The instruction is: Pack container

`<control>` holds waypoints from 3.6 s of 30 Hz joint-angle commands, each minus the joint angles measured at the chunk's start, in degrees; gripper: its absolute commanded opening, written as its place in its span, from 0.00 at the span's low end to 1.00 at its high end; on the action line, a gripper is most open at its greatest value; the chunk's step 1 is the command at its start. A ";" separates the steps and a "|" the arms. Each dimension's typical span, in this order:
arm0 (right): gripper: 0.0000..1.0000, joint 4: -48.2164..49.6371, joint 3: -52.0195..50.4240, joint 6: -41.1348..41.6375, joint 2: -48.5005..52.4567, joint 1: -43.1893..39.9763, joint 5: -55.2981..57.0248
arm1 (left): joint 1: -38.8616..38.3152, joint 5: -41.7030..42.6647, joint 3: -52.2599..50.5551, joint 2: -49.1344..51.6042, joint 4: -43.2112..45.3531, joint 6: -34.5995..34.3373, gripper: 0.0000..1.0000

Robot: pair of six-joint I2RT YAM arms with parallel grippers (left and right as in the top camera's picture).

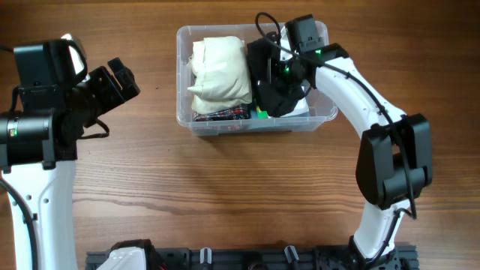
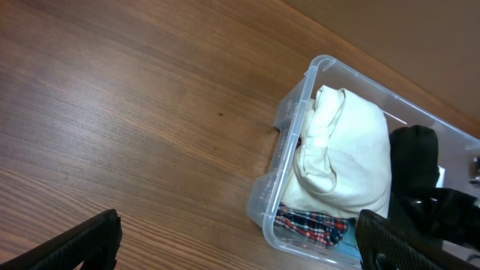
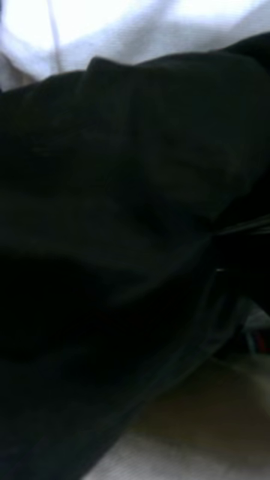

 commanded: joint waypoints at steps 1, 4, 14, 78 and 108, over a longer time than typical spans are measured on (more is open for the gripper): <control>0.19 -4.96 -1.53 -1.25 2.71 0.92 0.35 | 0.31 -0.57 -0.02 0.00 0.15 0.50 1.00; 0.29 -5.42 -1.53 -2.60 -4.94 2.03 0.37 | 0.31 -0.57 -0.02 0.00 0.15 0.50 1.00; 0.99 -12.72 -1.53 -3.65 -43.08 2.45 0.76 | 0.31 -0.57 -0.02 0.00 0.15 0.50 1.00; 1.00 1.49 -81.48 -5.38 -115.86 -23.76 16.17 | 0.13 -0.57 -0.04 0.00 0.09 0.50 1.00; 1.00 1.49 -81.48 -5.38 -115.86 -23.76 16.17 | -2.86 5.66 -81.81 -72.81 40.57 -2.51 1.00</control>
